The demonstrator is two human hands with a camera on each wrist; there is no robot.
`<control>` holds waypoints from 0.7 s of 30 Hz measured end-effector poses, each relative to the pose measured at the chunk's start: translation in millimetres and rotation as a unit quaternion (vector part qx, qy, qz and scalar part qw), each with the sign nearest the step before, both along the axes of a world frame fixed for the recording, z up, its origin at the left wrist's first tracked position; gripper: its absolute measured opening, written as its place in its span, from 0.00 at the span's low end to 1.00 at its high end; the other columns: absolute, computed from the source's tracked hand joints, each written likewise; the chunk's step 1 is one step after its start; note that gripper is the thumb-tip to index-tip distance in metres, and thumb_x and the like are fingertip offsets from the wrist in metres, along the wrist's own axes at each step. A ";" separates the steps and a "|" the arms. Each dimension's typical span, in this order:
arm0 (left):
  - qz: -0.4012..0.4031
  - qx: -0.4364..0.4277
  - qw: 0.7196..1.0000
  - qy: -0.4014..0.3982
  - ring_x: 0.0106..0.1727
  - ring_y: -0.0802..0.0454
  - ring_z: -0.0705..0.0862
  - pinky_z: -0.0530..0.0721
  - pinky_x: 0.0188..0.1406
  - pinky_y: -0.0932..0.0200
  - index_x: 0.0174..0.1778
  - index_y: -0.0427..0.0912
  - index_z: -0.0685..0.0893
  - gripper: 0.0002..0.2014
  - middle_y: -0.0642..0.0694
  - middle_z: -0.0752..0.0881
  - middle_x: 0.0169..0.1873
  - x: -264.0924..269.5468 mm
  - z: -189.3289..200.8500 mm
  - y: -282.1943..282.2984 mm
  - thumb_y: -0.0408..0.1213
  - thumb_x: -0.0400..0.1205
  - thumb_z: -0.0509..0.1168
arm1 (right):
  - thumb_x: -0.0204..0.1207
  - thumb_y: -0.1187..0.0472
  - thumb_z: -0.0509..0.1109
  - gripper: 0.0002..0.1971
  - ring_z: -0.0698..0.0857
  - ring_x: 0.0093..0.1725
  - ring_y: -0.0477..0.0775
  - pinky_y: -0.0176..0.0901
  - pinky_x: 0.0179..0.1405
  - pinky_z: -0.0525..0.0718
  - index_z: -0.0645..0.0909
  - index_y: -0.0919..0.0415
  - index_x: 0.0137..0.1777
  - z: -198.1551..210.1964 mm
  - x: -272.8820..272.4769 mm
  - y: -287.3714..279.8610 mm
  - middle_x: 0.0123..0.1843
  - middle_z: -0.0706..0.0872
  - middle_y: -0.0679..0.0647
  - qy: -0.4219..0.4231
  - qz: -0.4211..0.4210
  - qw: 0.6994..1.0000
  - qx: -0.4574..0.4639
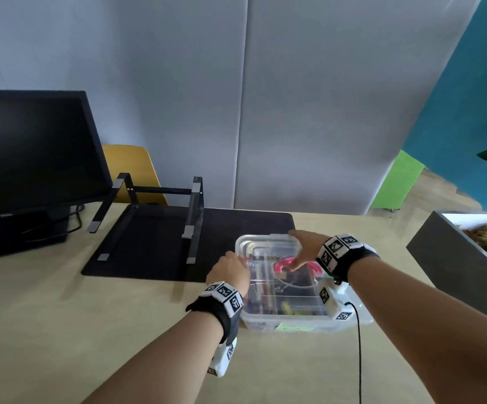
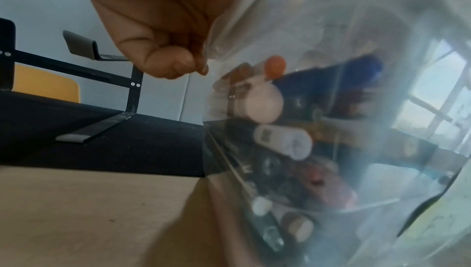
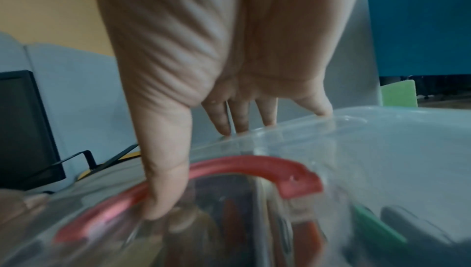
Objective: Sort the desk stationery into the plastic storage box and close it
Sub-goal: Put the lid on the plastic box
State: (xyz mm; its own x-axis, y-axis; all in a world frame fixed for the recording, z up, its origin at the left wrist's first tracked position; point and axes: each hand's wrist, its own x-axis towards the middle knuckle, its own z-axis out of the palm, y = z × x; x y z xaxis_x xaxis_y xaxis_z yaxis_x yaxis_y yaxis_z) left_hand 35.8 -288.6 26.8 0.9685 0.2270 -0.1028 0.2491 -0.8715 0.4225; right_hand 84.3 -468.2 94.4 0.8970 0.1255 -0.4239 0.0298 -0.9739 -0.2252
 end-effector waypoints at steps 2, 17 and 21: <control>0.009 -0.012 1.000 -0.016 0.54 0.40 0.85 0.79 0.43 0.50 0.61 0.38 0.72 0.16 0.40 0.83 0.57 0.9 -2.4 -1.5 0.44 0.88 0.47 | 0.58 0.51 0.84 0.46 0.76 0.71 0.58 0.56 0.72 0.71 0.66 0.56 0.75 -1.8 7.4 4.1 0.71 0.78 0.53 0.014 0.014 0.999 -0.027; -0.021 -0.008 0.999 -0.027 0.55 0.38 0.84 0.76 0.40 0.50 0.60 0.38 0.72 0.12 0.39 0.82 0.58 5.3 -2.3 -2.0 0.41 0.87 0.50 | 0.56 0.44 0.83 0.49 0.78 0.66 0.61 0.62 0.66 0.75 0.63 0.54 0.76 -0.5 19.2 1.5 0.71 0.78 0.53 0.040 0.052 0.996 -0.057; -0.045 -0.007 0.999 0.029 0.62 0.37 0.81 0.78 0.53 0.45 0.64 0.37 0.71 0.15 0.37 0.78 0.65 9.6 9.1 5.5 0.41 0.87 0.51 | 0.62 0.49 0.82 0.47 0.74 0.72 0.60 0.56 0.72 0.71 0.62 0.58 0.78 1.0 9.7 11.0 0.74 0.75 0.55 0.015 0.044 0.997 -0.055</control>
